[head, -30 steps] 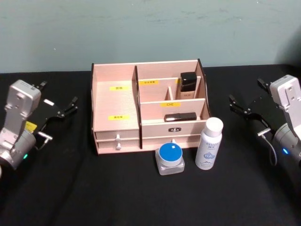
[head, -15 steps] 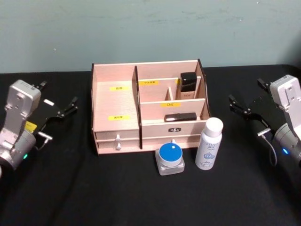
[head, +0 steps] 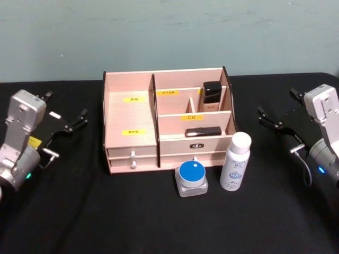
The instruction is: Pick up the facial cleanser and watermelon frost from the table and place them into the tiered storage box.
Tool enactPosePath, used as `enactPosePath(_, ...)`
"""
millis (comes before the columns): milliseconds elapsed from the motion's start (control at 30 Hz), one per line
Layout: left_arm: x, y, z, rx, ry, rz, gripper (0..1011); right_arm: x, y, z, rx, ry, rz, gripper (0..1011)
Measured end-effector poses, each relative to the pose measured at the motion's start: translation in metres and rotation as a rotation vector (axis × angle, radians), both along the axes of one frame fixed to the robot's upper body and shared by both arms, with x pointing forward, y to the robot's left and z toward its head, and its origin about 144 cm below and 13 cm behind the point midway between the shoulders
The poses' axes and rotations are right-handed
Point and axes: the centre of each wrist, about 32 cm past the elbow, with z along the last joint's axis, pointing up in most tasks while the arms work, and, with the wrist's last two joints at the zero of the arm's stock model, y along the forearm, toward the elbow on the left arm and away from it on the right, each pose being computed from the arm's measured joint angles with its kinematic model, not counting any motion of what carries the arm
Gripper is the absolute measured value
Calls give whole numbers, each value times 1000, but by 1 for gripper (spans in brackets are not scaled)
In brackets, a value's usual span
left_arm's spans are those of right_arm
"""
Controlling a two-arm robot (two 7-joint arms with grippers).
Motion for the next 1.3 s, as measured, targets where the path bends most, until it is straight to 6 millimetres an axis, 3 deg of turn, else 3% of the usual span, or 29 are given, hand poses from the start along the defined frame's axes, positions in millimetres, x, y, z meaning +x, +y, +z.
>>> enactPosePath(733, 0, 0, 0, 0, 0, 0, 1010, -2, -3, 3, 28, 2, 4, 1003)
enactPosePath(967, 0, 0, 0, 0, 0, 0, 1010, -19, -7, 25, 78, -29, 55, 1002)
enactPosePath(1300, 0, 0, 0, 0, 0, 0, 1010, -67, -6, 68, 126, -60, 136, 1002)
